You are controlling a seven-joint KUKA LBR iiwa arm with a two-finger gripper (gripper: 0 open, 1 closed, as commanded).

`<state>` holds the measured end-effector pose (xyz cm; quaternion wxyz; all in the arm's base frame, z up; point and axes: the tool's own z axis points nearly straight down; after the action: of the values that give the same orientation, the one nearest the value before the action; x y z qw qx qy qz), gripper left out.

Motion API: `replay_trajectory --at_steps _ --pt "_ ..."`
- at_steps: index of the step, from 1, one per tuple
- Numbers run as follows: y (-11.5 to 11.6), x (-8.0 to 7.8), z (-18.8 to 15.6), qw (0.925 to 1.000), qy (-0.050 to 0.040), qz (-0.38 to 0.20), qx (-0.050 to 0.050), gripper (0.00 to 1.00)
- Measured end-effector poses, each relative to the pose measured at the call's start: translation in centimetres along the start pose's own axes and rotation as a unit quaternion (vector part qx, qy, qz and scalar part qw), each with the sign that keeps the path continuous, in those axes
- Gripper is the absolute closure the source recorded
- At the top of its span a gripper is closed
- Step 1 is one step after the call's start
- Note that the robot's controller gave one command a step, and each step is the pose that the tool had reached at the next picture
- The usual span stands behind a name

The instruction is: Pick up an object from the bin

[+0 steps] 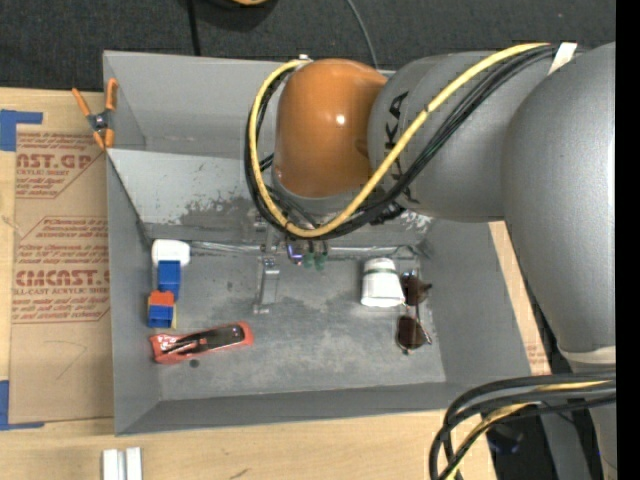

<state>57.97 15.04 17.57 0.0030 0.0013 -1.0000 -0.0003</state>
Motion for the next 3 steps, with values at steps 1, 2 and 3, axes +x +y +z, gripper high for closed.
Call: replay_trajectory --at_steps 1,2,3 --pt "-0.1 -0.2 -0.5 1.0 -0.0036 0.001 -0.001 0.0" --pt "3.6 2.6 2.8 1.0 -0.0054 -0.002 0.0 0.0" --pt "7.0 5.8 7.1 0.999 -0.0039 -0.045 -0.001 0.0"
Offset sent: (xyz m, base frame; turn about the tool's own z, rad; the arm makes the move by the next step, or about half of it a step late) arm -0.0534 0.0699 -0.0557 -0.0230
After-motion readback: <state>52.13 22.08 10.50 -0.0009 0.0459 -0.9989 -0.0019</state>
